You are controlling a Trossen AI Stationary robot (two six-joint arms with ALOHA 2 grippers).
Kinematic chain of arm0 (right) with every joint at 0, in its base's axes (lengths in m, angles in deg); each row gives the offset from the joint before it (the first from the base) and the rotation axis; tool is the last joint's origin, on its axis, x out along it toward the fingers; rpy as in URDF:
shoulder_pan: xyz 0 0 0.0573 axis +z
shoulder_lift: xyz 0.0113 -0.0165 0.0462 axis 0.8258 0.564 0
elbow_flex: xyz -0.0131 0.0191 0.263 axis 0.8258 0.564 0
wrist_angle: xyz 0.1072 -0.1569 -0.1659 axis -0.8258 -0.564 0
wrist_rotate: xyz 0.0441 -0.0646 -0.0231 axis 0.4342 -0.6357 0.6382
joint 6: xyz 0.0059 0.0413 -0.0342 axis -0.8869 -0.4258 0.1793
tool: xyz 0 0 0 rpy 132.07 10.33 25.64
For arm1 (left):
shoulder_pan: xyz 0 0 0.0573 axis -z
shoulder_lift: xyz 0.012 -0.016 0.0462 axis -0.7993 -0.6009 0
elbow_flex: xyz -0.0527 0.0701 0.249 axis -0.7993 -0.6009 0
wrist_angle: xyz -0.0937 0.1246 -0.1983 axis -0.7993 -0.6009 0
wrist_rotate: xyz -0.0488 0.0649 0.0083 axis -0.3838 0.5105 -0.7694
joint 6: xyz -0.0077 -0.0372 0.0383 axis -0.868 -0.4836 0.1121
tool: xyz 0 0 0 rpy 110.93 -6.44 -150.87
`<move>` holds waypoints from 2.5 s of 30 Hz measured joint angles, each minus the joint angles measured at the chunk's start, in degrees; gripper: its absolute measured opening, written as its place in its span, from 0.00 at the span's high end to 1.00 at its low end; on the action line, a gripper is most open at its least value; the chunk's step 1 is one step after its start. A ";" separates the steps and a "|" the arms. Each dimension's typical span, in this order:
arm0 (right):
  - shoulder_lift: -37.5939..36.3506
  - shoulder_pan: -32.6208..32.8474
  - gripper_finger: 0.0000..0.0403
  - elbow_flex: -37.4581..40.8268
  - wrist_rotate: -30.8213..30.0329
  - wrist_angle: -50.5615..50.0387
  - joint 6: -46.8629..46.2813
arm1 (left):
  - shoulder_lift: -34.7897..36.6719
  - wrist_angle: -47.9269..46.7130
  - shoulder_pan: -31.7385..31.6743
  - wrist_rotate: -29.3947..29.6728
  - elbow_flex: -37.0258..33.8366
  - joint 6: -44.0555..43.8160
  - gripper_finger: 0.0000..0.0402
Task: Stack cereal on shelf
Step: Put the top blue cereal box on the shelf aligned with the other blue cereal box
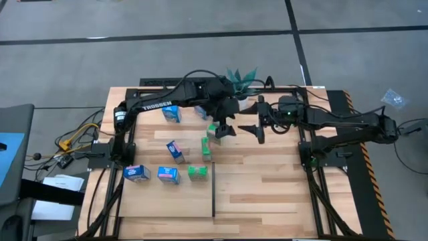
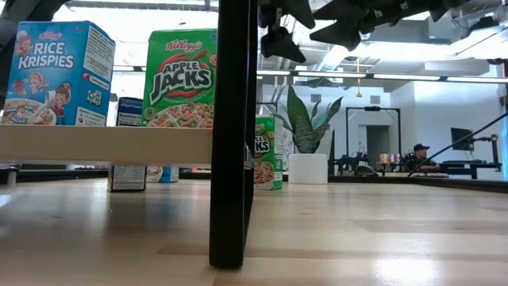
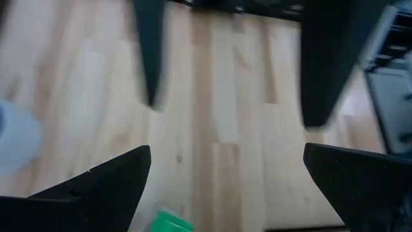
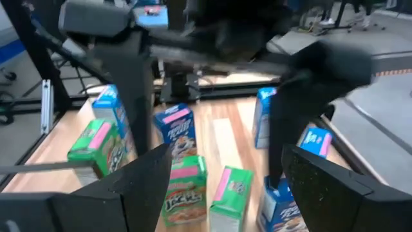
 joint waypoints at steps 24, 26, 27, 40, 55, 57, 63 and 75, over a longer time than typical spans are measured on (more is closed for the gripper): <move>1.09 5.19 0.21 0.00 6.45 4.20 0.53 | -0.17 6.29 1.02 10.15 0.02 -0.96 0.01; 1.18 5.72 0.21 0.03 7.53 4.79 0.48 | -0.67 7.18 0.77 12.78 0.17 -1.77 0.01; 1.36 6.01 0.21 0.04 7.50 4.98 0.50 | -0.92 7.63 0.42 13.02 0.14 -2.81 0.01; -2.07 5.26 0.21 -0.01 6.97 3.82 -0.55 | -0.90 3.18 -0.41 8.55 0.02 -3.51 0.01; -0.87 4.91 0.21 0.00 7.81 3.09 -1.78 | -0.92 2.09 -0.35 8.35 0.00 -2.92 0.01; -2.61 4.91 0.21 0.00 7.46 3.09 -1.75 | -0.92 1.50 -0.47 9.06 0.00 -2.78 0.01; -3.14 3.64 0.21 -0.02 5.97 1.73 -1.06 | -0.92 3.83 -0.22 8.64 0.00 -2.81 0.01; 0.12 3.46 0.21 0.00 7.41 1.94 -1.16 | -0.92 4.84 0.81 8.91 0.00 -1.43 0.01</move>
